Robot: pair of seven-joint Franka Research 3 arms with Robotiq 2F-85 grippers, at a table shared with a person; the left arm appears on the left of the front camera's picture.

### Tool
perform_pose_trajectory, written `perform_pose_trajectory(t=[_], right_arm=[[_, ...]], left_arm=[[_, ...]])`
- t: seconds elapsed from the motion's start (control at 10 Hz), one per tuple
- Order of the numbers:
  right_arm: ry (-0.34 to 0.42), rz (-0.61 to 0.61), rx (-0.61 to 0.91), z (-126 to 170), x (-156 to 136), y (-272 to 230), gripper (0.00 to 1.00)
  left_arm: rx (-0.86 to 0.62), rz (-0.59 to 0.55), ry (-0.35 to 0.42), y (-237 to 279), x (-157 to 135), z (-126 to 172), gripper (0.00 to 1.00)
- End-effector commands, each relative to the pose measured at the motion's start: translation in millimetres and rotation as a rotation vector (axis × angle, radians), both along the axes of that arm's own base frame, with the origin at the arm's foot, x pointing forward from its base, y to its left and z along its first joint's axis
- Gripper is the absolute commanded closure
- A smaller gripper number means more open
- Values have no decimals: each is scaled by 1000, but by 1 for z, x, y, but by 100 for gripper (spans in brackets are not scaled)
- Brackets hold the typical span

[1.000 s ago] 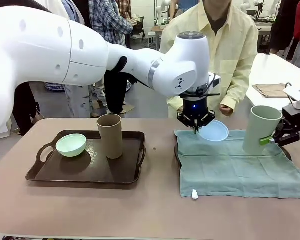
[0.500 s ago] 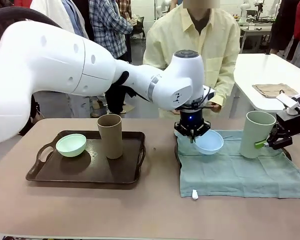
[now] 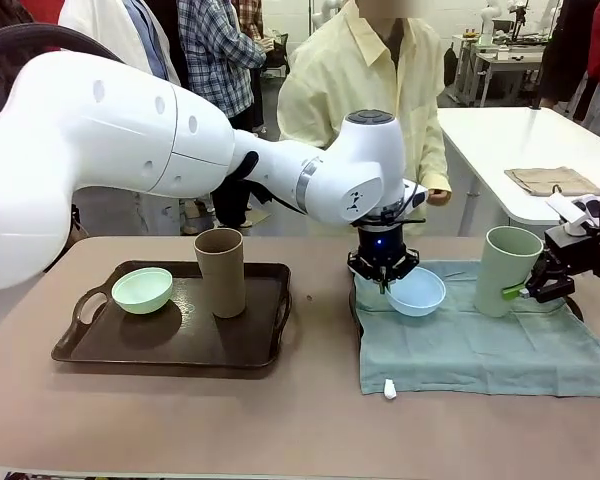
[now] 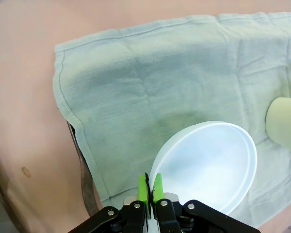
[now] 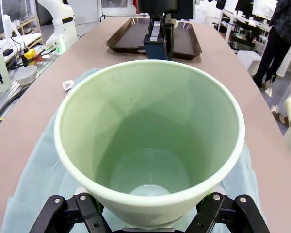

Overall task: Set up a tray with a mat and arrange the tableware.
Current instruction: Place the Picnic Bowl and Reusable plastic cup back onto the Handle tray in front of the human's position.

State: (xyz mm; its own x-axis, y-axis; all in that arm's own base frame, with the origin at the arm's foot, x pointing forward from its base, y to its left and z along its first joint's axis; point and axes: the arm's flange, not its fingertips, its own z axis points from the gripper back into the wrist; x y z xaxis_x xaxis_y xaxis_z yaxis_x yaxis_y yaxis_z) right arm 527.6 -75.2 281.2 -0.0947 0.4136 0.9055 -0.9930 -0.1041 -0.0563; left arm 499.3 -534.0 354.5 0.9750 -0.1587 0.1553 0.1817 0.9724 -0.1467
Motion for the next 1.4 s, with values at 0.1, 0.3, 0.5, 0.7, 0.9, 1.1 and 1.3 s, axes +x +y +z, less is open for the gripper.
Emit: perform_pose_trajectory(t=[0.1, 0.3, 0.5, 0.7, 0.9, 1.1, 1.3], right_arm=[[-27, -20, 11, -2, 5, 1, 16], [-35, -22, -1, -1, 5, 1, 16], [-36, -27, -16, 5, 2, -2, 0], [16, -49, -72, 12, -2, -10, 0], [41, -87, -113, 18, -2, -29, 0], [100, -163, -164, 24, -3, -53, 0], [204, -259, -221, 52, -13, -61, 0]], left_arm=[[-14, -14, 41, -1, 2, 2, 96], [-13, -21, 58, -2, 1, 4, 37], [-15, -19, 63, 0, 2, 3, 0], [-7, -16, 68, 7, 0, 12, 0], [-25, -29, 59, 16, -5, 25, 36], [-53, -45, 56, 27, -13, 44, 16], [-12, -88, 29, 43, -26, 73, 2]])
